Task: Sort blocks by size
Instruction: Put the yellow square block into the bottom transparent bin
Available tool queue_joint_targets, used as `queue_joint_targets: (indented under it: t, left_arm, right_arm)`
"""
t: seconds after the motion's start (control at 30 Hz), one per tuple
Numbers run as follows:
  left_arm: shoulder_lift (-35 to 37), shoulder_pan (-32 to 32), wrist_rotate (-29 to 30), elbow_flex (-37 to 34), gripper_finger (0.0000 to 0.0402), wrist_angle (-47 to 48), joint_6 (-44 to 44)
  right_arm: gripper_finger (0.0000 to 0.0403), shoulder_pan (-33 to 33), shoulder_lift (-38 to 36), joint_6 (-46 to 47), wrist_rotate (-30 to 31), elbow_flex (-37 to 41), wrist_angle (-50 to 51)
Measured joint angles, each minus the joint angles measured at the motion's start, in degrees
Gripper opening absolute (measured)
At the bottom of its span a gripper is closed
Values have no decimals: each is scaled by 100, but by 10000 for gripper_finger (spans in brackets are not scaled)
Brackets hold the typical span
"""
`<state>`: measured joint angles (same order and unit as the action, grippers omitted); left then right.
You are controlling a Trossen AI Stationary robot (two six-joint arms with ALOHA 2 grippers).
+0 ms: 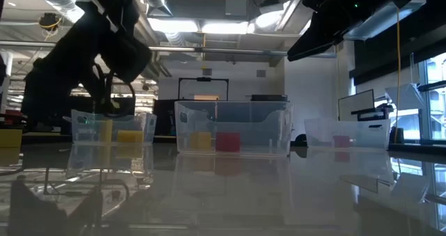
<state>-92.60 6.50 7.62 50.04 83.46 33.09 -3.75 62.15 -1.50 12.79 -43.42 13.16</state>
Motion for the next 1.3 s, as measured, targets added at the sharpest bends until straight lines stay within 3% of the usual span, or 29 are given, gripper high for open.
queue_joint_targets:
  t: [0.43, 0.57, 0.93, 1.3]
  left_arm:
    - [-494, 60, -5, -261, 6, -303, -570]
    - [-515, 196, -43, -648, 5, -258, -506]
    - [-511, 196, -128, -684, 5, -691, -929]
    - [-485, -565, -82, 230, 5, -1027, -956]
  right_arm:
    - [280, 0, 0, 37, -92, 0, 35]
    - [280, 0, 0, 37, -91, 0, 33]
    - [280, 0, 0, 35, -91, 0, -1]
    - [280, 0, 0, 35, -87, -2, -1]
